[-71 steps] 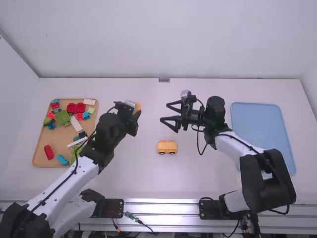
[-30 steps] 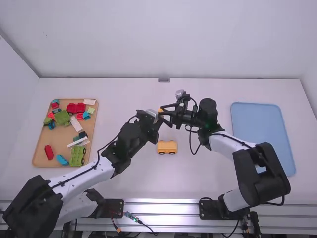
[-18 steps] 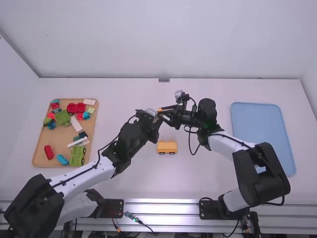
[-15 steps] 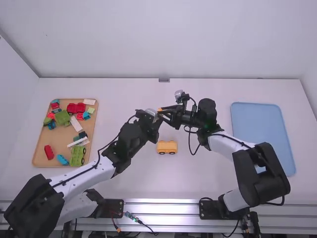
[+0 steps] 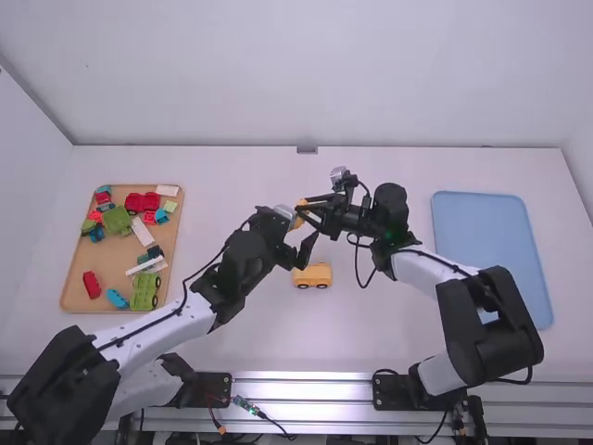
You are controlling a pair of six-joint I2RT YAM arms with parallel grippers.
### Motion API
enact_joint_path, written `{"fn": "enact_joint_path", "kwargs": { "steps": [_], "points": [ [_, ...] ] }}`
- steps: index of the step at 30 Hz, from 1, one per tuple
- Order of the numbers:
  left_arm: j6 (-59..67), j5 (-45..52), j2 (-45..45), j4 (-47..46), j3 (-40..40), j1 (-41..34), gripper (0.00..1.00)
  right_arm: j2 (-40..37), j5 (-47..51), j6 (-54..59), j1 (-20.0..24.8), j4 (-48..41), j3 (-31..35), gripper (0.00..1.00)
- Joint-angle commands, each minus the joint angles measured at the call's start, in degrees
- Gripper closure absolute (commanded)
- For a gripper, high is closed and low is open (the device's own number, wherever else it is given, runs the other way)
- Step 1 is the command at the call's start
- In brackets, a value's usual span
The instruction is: Assemble lego blocks to make yellow taxi
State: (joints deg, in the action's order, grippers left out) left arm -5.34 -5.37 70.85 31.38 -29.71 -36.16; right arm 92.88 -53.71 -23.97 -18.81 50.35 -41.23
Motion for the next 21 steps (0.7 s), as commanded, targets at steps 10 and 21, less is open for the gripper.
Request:
{"fn": "enact_joint_path", "kwargs": {
  "steps": [10, 21],
  "points": [
    [11.28, 12.31, -2.08, -25.97, -10.19, 9.07, 0.01, 0.00, 4.22, 20.52, 2.14, -30.67, -10.82, 1.00],
    [28.26, 34.21, -7.80, -38.99, -18.71, 31.56, 0.01, 0.20, 25.51, 46.80, -8.04, -73.83, -29.57, 1.00]
  ]
}}
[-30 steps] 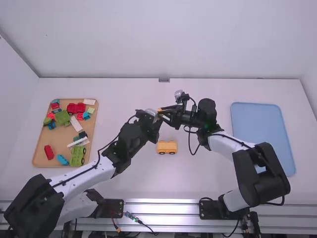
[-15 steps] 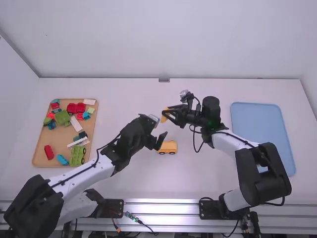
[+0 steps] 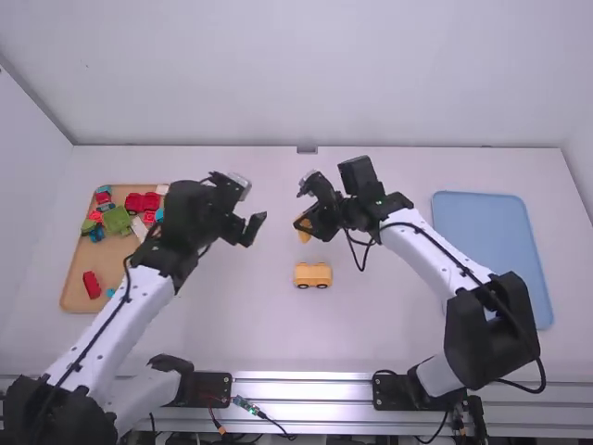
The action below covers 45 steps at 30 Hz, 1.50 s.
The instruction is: Assemble lego blocks to make yellow taxi
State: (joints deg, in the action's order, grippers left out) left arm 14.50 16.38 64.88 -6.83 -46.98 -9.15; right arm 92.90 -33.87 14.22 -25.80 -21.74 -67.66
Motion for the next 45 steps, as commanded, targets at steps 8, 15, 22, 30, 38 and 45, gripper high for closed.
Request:
{"fn": "enact_joint_path", "kwargs": {
  "steps": [8, 15, 22, 30, 38, 45],
  "points": [
    [37.55, 49.90, -2.01, -15.72, -4.33, 27.63, 0.01, 3.54, 13.27, 16.59, -8.17, -10.38, -8.50, 1.00],
    [43.25, 54.86, 0.39, -17.22, -4.15, 36.98, 0.02, 13.07, 20.98, 21.29, -16.81, -17.70, -16.11, 1.00],
    [57.59, 56.11, 2.62, -27.28, -4.13, 37.40, 0.01, 25.22, 26.56, 24.39, -22.34, -26.80, -27.91, 1.00],
    [75.80, 57.96, 2.95, -39.17, -4.11, 42.45, 0.01, 33.73, 27.56, 25.20, -23.71, -29.88, -33.33, 1.00],
    [82.77, 57.57, 2.95, -44.61, -3.67, 44.59, 0.01, 36.11, 27.76, 24.81, -22.95, -29.31, -33.20, 1.00],
    [76.13, 57.68, 2.95, -39.65, -3.52, 44.61, 0.01, 38.01, 27.52, 24.63, -22.99, -28.00, -33.22, 1.00]
  ]
}}
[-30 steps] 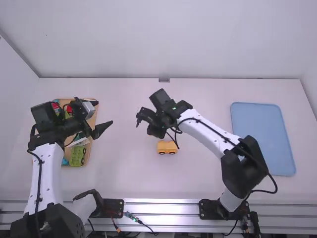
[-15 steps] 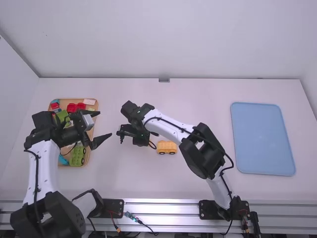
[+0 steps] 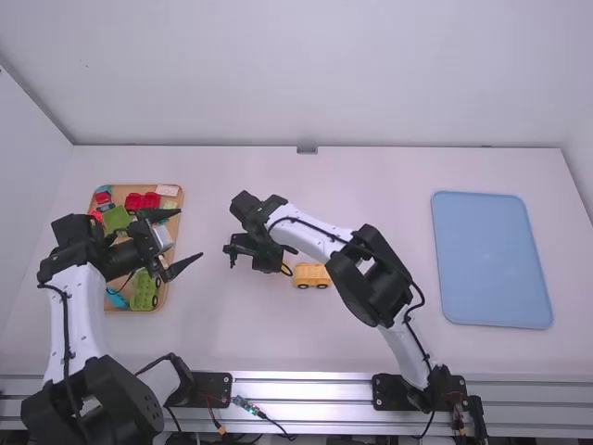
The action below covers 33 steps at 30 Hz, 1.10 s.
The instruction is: Assemble lego blocks to make yellow taxi
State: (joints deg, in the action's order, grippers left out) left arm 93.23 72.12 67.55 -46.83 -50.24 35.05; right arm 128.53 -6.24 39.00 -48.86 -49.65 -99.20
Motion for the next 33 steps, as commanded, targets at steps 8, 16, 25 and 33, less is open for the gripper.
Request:
{"fn": "enact_joint_path", "kwargs": {
  "steps": [8, 16, 25, 33],
  "points": [
    [-5.60, 1.33, 0.28, 2.91, -0.26, 0.55, 0.01, 4.31, 0.28, 0.02, -0.74, -0.07, -1.66, 1.00],
    [-5.20, 0.33, 0.28, 2.97, -0.26, 0.74, 0.01, 4.35, -1.53, -0.07, -0.74, -0.61, -1.66, 1.00],
    [-5.35, 0.28, 0.28, 3.39, -0.26, 0.48, 0.01, 4.35, -0.94, 1.55, -3.02, 2.95, 0.90, 1.00],
    [-5.35, 0.46, 0.28, 3.39, -0.26, 0.68, 0.01, 4.35, -1.22, 1.99, -2.89, 3.19, 1.03, 0.95]
  ]
}}
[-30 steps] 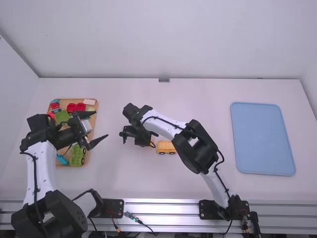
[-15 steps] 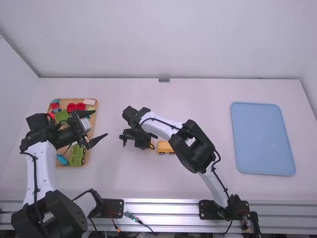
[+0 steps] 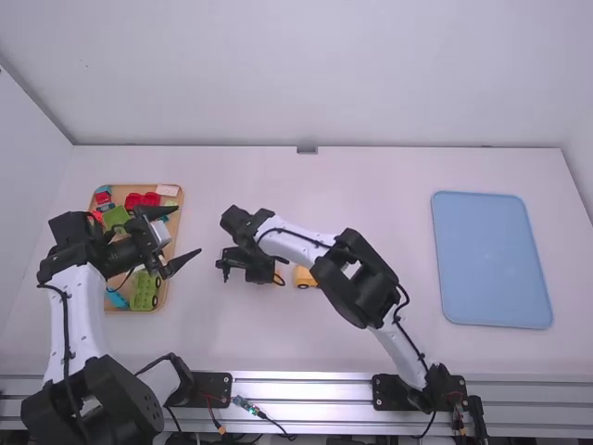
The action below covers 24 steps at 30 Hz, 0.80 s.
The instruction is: Assemble lego blocks to make yellow taxi
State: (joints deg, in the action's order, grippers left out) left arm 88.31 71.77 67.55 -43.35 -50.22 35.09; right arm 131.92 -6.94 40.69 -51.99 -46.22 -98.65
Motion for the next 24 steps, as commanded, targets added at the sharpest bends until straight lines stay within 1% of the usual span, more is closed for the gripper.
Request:
{"fn": "enact_joint_path", "kwargs": {
  "steps": [1, 3, 5, 7, 8, 9, 11, 12, 13, 14, 16, 17, 18, 20, 24],
  "points": [
    [-0.44, 0.81, 0.28, -0.09, -0.26, 0.42, 0.01, 0.96, -0.52, 0.31, 0.31, -0.22, 0.48, 0.91],
    [-0.44, 0.70, 0.28, -0.09, -0.28, 0.44, 0.01, 0.96, -0.55, 0.31, 0.17, -0.04, 0.48, 0.82],
    [-0.44, 0.68, 0.28, -0.09, -0.28, 0.44, 0.01, 0.96, -0.68, 0.31, 0.31, -0.07, 0.48, 0.79],
    [-0.44, 0.83, 0.28, -0.09, -0.28, 0.44, 0.01, 0.96, -0.68, 0.31, 0.13, -0.11, 0.48, 0.67],
    [-0.44, 0.83, 0.28, -0.09, -0.28, 0.44, 0.01, 0.96, -0.68, 0.31, 0.13, -0.11, 0.48, 0.67],
    [-0.44, 0.81, 0.28, -0.09, -0.28, 0.52, 0.01, 0.96, -0.68, 0.28, 0.33, -0.11, 0.48, 0.61],
    [-0.44, 0.81, 0.28, -0.09, -0.26, 0.46, 0.01, 0.96, -0.68, 0.31, 0.35, -0.09, 0.48, 0.59],
    [-0.44, 0.83, 0.28, -0.09, -0.26, 0.44, 0.01, 0.96, -0.66, 0.31, 0.35, -0.11, 0.48, 0.53],
    [-0.44, 0.83, 0.28, -0.11, -0.28, 0.52, 0.01, 0.96, -0.68, 0.31, 0.35, -0.11, 0.48, 0.50],
    [-0.44, 0.85, 0.28, -0.09, -0.28, 0.66, 0.01, 0.96, -0.68, 0.31, 0.15, -0.15, 0.48, 0.44],
    [-0.42, 0.83, 0.28, -0.07, -0.28, 0.42, 0.01, 0.96, -0.44, 0.33, 0.20, -0.15, 0.48, 0.27],
    [-0.44, 0.83, 0.28, -0.09, -0.26, 0.63, 0.01, 0.96, -0.22, 0.87, 0.33, -0.15, 0.48, 0.07],
    [-0.44, 0.85, 0.28, -0.09, -0.26, 0.66, 0.01, 0.96, -0.26, 1.60, 0.35, -0.33, 0.46, 0.01],
    [-0.20, 0.85, 0.28, -0.09, -0.28, 0.42, 0.01, 0.94, -0.22, 3.56, 0.24, -0.96, 0.20, 0.01],
    [-0.22, 2.71, 0.28, -0.02, -0.28, 0.68, 0.01, 0.37, -0.13, 3.67, 0.63, -1.20, -0.98, 0.01]
  ]
}}
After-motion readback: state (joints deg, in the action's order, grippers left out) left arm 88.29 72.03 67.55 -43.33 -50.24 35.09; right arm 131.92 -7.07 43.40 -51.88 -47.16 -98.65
